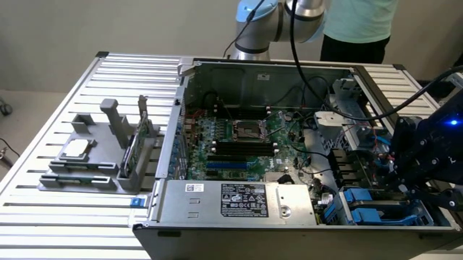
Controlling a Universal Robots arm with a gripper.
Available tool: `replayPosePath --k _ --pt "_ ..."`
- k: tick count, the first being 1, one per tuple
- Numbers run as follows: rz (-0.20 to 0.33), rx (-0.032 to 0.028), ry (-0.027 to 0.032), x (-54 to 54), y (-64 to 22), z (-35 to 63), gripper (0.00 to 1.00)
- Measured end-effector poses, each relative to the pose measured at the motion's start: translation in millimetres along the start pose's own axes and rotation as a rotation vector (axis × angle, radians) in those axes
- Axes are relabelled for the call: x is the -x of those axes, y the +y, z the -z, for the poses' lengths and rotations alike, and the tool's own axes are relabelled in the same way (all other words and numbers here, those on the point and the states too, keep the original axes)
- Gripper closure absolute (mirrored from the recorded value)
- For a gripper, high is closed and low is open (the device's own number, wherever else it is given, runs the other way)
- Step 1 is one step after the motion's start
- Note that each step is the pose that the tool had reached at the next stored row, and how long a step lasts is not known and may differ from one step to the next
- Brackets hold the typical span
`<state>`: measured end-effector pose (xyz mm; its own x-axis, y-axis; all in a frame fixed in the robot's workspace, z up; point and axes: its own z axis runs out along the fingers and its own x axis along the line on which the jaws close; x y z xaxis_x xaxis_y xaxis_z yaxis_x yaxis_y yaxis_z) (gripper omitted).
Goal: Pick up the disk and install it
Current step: 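Insert the first disk wire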
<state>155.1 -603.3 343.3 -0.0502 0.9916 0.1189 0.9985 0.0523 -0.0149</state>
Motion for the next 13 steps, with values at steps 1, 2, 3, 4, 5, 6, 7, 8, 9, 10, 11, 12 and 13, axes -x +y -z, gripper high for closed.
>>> replayPosePath --k 1,2,3,4,5,6,7,8,9,10,11,12,13 --pt "-0.006 0.0004 -0.0024 0.1 0.5 -0.7 0.83" --pt "-0.013 0.0009 -0.0052 0.1 1.0 -1.4 0.83" --pt "-0.019 0.0014 -0.0077 0.2 1.5 -2.2 0.83" --pt "-0.024 0.0018 -0.0105 0.3 1.9 -2.9 0.83" --pt "-0.029 0.0021 -0.0133 0.3 2.3 -3.7 0.83" --pt "-0.033 0.0024 -0.0163 0.3 2.7 -4.2 0.83" --pt "-0.037 0.0024 -0.0198 0.2 2.9 -4.6 0.83" --pt "-0.04 0.0019 -0.024 0.0 3.1 -4.9 0.83" --pt "-0.043 -0.0007 -0.0285 -0.1 3.2 -5.2 0.83" --pt "-0.045 -0.0049 -0.0332 -0.5 3.3 -5.2 0.83" --pt "-0.046 -0.0111 -0.0373 -1.0 3.2 -5.3 0.83" --pt "-0.047 -0.0177 -0.0399 -1.6 3.2 -5.4 0.83" --pt "-0.049 -0.0237 -0.0417 -2.4 3.3 -5.4 0.83"
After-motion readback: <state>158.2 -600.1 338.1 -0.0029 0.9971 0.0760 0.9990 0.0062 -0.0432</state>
